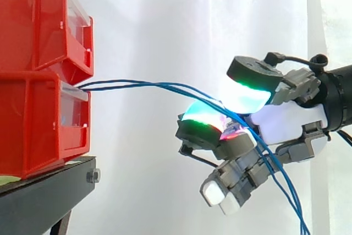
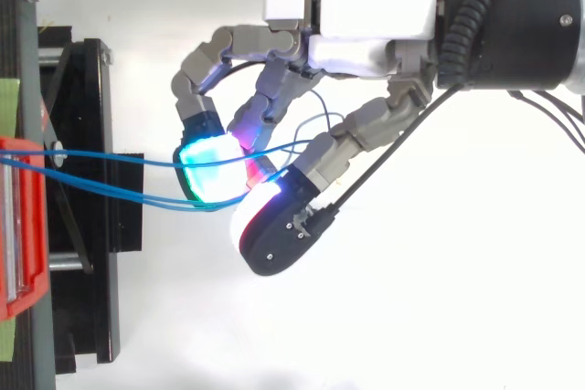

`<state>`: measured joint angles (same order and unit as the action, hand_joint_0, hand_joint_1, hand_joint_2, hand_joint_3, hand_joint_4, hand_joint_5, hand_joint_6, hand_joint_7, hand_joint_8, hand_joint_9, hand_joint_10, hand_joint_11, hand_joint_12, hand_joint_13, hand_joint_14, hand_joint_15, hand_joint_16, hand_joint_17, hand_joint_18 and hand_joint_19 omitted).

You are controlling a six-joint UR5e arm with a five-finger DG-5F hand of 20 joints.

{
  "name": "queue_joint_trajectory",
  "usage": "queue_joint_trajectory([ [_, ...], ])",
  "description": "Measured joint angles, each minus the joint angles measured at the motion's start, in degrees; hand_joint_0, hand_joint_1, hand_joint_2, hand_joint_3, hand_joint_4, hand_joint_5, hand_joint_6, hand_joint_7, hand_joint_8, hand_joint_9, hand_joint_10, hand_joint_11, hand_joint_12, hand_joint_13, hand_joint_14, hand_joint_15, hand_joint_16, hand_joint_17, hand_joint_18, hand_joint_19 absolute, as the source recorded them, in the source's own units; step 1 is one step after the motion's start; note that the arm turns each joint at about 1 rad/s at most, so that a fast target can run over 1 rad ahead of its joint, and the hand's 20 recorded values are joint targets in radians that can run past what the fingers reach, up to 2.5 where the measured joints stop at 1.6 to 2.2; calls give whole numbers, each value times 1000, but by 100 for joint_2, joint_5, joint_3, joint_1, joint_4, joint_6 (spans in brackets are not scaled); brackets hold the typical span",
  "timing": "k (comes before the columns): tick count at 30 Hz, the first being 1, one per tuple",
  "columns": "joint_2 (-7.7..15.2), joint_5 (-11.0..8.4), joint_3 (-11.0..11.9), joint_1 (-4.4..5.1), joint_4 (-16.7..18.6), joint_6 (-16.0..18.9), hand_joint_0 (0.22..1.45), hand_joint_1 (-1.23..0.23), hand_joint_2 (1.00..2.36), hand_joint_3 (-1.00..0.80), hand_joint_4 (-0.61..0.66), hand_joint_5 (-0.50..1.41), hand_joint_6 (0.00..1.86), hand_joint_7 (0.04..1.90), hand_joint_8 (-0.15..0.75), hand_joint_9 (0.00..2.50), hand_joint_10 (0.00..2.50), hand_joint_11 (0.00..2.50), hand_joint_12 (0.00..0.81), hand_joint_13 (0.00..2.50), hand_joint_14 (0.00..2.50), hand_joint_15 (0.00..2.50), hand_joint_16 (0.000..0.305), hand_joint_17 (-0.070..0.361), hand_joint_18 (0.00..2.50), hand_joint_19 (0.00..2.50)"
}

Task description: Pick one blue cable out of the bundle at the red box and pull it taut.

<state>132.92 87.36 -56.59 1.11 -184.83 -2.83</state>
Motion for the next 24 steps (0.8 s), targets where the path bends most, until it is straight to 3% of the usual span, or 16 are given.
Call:
queue_joint_trajectory([
  [5, 2, 0, -1, 0, 4, 1, 391, -803, 1000, -500, 23, -139, 894, 1097, 273, 1154, 7, 1258, 388, 781, 16, 453, 62, 140, 648, 384],
  [10, 1, 0, -1, -2, 0, 2, 408, -584, 1000, -500, 8, -138, 886, 1086, 267, 1170, 8, 1253, 388, 776, 17, 455, 62, 139, 620, 412],
  [12, 1, 0, -2, -2, 0, 1, 479, -479, 1000, -500, -14, -137, 867, 1094, 234, 1153, 14, 1274, 360, 744, 17, 469, 56, 125, 549, 442],
  [19, 2, 0, -2, -1, -1, 2, 549, -556, 1001, -462, -3, -136, 856, 1128, 234, 1159, 15, 1277, 362, 733, 18, 470, 55, 125, 523, 457],
  [24, 4, 0, -1, -2, -5, 0, 482, -569, 1000, -500, 13, -141, 856, 1130, 254, 1133, 14, 1269, 362, 728, 18, 471, 56, 126, 518, 449],
])
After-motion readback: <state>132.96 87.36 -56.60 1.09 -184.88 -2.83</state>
